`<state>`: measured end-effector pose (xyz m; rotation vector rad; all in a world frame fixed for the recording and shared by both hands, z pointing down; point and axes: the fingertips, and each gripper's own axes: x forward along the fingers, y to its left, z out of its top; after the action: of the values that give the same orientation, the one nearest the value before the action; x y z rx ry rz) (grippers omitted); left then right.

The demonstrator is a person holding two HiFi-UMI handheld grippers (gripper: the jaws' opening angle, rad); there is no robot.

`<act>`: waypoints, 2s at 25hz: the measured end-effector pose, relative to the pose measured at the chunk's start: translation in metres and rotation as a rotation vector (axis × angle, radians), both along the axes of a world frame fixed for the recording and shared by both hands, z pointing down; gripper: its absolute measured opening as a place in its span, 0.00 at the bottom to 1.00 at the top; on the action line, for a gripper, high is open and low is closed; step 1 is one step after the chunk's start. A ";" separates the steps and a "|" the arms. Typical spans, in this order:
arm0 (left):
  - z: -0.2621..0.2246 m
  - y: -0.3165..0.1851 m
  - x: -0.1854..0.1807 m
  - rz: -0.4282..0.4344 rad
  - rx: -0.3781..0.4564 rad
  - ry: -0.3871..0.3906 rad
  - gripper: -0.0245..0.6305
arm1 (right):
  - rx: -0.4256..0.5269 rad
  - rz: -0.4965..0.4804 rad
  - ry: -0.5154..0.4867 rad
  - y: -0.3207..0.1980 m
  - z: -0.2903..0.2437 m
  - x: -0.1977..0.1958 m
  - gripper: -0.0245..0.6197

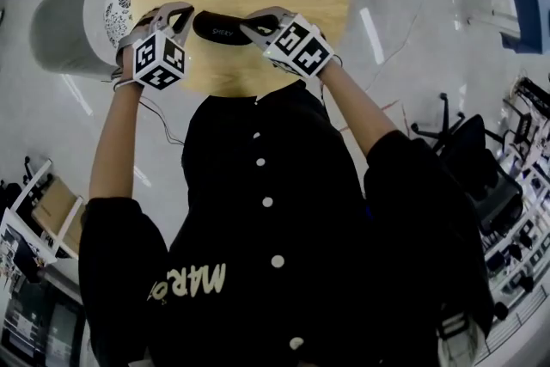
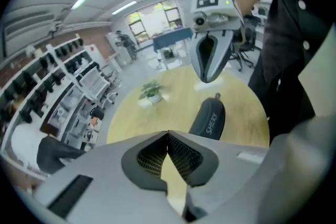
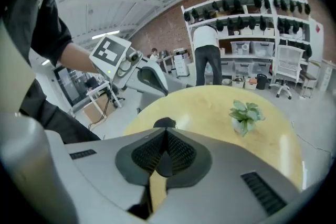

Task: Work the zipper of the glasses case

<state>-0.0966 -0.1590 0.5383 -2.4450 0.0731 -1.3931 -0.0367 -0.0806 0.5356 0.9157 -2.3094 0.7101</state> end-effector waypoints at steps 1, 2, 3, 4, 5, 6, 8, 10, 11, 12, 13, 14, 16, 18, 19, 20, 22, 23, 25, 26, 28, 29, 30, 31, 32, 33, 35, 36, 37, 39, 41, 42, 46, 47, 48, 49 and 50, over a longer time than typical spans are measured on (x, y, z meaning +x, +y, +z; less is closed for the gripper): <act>-0.011 0.000 0.001 -0.063 -0.021 0.046 0.04 | 0.023 0.009 -0.018 -0.002 -0.009 0.007 0.05; -0.021 0.000 0.002 -0.127 -0.039 0.093 0.04 | 0.048 0.013 -0.028 -0.004 -0.018 0.014 0.05; -0.032 -0.001 0.003 -0.193 -0.056 0.141 0.04 | 0.077 0.017 -0.031 -0.007 -0.027 0.021 0.05; -0.043 -0.002 0.002 -0.258 -0.075 0.193 0.04 | 0.111 0.025 -0.035 -0.011 -0.037 0.028 0.05; -0.056 -0.003 0.001 -0.324 -0.096 0.247 0.04 | 0.146 0.039 -0.044 -0.014 -0.048 0.035 0.05; -0.069 -0.003 0.000 -0.387 -0.117 0.303 0.04 | 0.180 0.059 -0.057 -0.017 -0.062 0.041 0.05; -0.097 -0.002 -0.004 -0.498 -0.143 0.413 0.04 | 0.245 0.106 -0.081 -0.022 -0.090 0.056 0.05; -0.127 -0.001 -0.008 -0.586 -0.143 0.514 0.04 | 0.310 0.152 -0.102 -0.027 -0.117 0.071 0.04; -0.142 0.000 -0.011 -0.624 -0.134 0.559 0.04 | 0.339 0.175 -0.113 -0.029 -0.130 0.078 0.05; -0.156 0.002 -0.014 -0.659 -0.119 0.601 0.04 | 0.364 0.200 -0.125 -0.031 -0.143 0.085 0.05; -0.170 0.004 -0.017 -0.692 -0.102 0.642 0.04 | 0.383 0.228 -0.138 -0.033 -0.155 0.091 0.04; -0.184 0.007 -0.020 -0.723 -0.084 0.684 0.04 | 0.401 0.256 -0.151 -0.034 -0.167 0.098 0.04; -0.213 0.013 -0.025 -0.772 -0.041 0.770 0.04 | 0.444 0.301 -0.175 -0.036 -0.190 0.110 0.04; -0.241 0.019 -0.030 -0.803 0.017 0.851 0.04 | 0.497 0.330 -0.184 -0.036 -0.211 0.119 0.04; -0.255 0.023 -0.033 -0.812 0.047 0.893 0.04 | 0.525 0.338 -0.188 -0.036 -0.222 0.123 0.04; -0.268 0.026 -0.036 -0.821 0.075 0.934 0.04 | 0.553 0.343 -0.194 -0.035 -0.232 0.125 0.04; -0.291 0.031 -0.043 -0.845 0.125 0.994 0.04 | 0.607 0.347 -0.204 -0.034 -0.252 0.129 0.04; -0.301 0.033 -0.046 -0.859 0.151 1.008 0.04 | 0.631 0.347 -0.207 -0.033 -0.261 0.130 0.04; -0.316 0.037 -0.052 -0.878 0.202 1.018 0.04 | 0.670 0.350 -0.215 -0.031 -0.277 0.132 0.04; -0.323 0.038 -0.054 -0.883 0.220 1.025 0.04 | 0.687 0.353 -0.221 -0.030 -0.284 0.133 0.04; -0.335 0.042 -0.059 -0.890 0.239 1.045 0.04 | 0.717 0.357 -0.236 -0.028 -0.301 0.135 0.04; -0.341 0.044 -0.061 -0.896 0.245 1.056 0.04 | 0.734 0.358 -0.243 -0.027 -0.310 0.136 0.04; -0.347 0.046 -0.064 -0.905 0.253 1.065 0.04 | 0.752 0.358 -0.249 -0.025 -0.320 0.137 0.04; -0.353 0.048 -0.066 -0.914 0.263 1.076 0.04 | 0.771 0.358 -0.253 -0.024 -0.330 0.139 0.04; -0.359 0.050 -0.069 -0.925 0.274 1.087 0.04 | 0.787 0.359 -0.258 -0.023 -0.339 0.141 0.04; -0.364 0.053 -0.071 -0.935 0.285 1.098 0.04 | 0.801 0.361 -0.264 -0.022 -0.347 0.144 0.04; -0.373 0.059 -0.075 -0.950 0.308 1.111 0.04 | 0.822 0.367 -0.274 -0.020 -0.358 0.148 0.04; -0.376 0.062 -0.076 -0.953 0.323 1.111 0.04 | 0.830 0.369 -0.275 -0.019 -0.362 0.150 0.04; -0.379 0.065 -0.078 -0.955 0.339 1.104 0.04 | 0.838 0.370 -0.274 -0.017 -0.365 0.152 0.04; -0.384 0.070 -0.081 -0.961 0.369 1.085 0.04 | 0.854 0.374 -0.269 -0.013 -0.369 0.155 0.04; -0.387 0.075 -0.086 -0.972 0.388 1.078 0.04 | 0.864 0.381 -0.263 -0.009 -0.371 0.158 0.04; -0.388 0.077 -0.087 -0.979 0.395 1.080 0.04 | 0.867 0.386 -0.259 -0.007 -0.370 0.159 0.04; -0.389 0.081 -0.085 -0.985 0.409 1.082 0.04 | 0.877 0.405 -0.252 -0.004 -0.371 0.165 0.04; -0.390 0.081 -0.085 -0.982 0.410 1.082 0.04 | 0.879 0.406 -0.251 -0.004 -0.371 0.165 0.04; -0.390 0.081 -0.084 -0.981 0.411 1.082 0.04 | 0.881 0.405 -0.249 -0.003 -0.372 0.165 0.04; -0.390 0.082 -0.084 -0.979 0.411 1.083 0.04 | 0.882 0.403 -0.246 -0.003 -0.373 0.164 0.04; -0.391 0.082 -0.084 -0.976 0.411 1.084 0.04 | 0.884 0.401 -0.244 -0.002 -0.373 0.163 0.04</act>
<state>-0.1802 -0.0766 0.1477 -2.5013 1.7331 -0.0020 0.1266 -0.0826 0.1626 1.7902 -2.7096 -0.1289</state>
